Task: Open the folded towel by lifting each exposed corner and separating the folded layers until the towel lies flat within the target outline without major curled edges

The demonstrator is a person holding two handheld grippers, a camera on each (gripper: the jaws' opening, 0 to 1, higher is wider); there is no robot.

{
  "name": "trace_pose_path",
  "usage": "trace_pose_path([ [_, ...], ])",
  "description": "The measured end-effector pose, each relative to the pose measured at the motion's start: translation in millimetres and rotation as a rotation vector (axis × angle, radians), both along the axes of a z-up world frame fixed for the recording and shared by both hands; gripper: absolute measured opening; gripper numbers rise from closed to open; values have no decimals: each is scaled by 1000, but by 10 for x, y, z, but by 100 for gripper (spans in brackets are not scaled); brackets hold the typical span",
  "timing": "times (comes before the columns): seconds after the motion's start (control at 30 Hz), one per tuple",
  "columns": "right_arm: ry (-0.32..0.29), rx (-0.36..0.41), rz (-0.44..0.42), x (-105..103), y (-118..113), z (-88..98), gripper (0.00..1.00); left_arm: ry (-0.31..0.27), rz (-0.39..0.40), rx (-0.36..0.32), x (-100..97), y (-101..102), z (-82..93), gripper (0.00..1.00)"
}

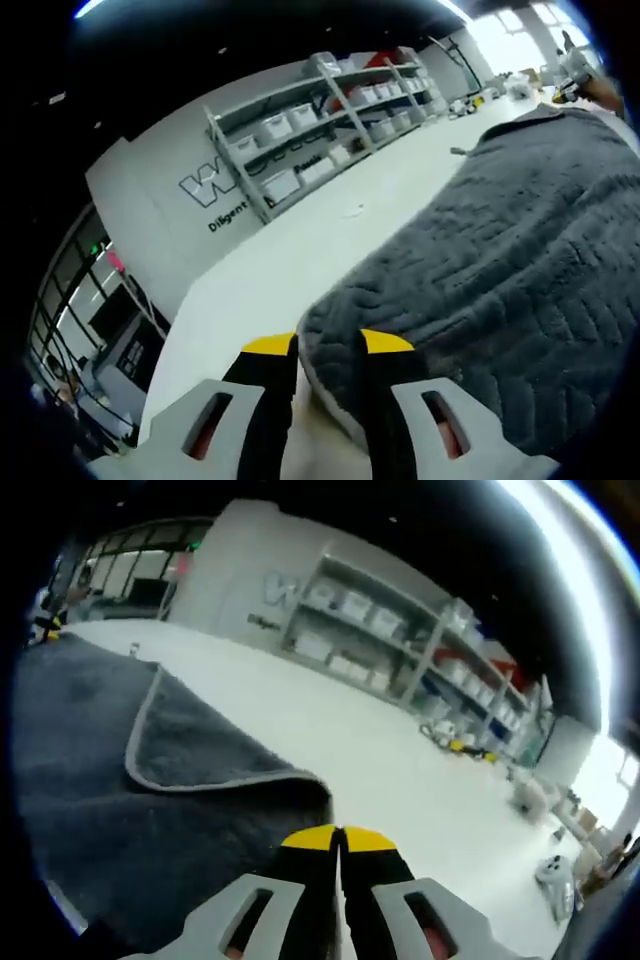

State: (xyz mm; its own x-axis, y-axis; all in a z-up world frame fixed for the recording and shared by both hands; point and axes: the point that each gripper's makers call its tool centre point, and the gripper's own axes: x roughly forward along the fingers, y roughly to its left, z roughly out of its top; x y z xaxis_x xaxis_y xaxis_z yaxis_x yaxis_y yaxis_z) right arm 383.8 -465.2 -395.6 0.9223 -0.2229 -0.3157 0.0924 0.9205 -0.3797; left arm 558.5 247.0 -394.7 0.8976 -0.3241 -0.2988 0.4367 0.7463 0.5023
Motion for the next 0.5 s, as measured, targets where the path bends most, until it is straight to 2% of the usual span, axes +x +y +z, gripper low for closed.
trace_pose_path([
  [0.17,24,43,51,-131,115,-76,0,-2,-2,-1,-9,-8,-2,21],
  [0.33,62,74,41,-237,108,-228,0,-5,2,1,-16,-10,0,22],
  [0.4,45,84,44,-289,126,-219,0,0,10,-6,-14,-3,-1,22],
  [0.43,45,84,44,-282,127,-224,0,1,9,-10,-15,-4,-2,22],
  [0.47,59,41,52,-271,126,-225,0,3,9,-14,-17,-4,-3,22],
  [0.5,63,35,52,-282,145,-226,0,5,9,-17,-19,-5,-4,22],
])
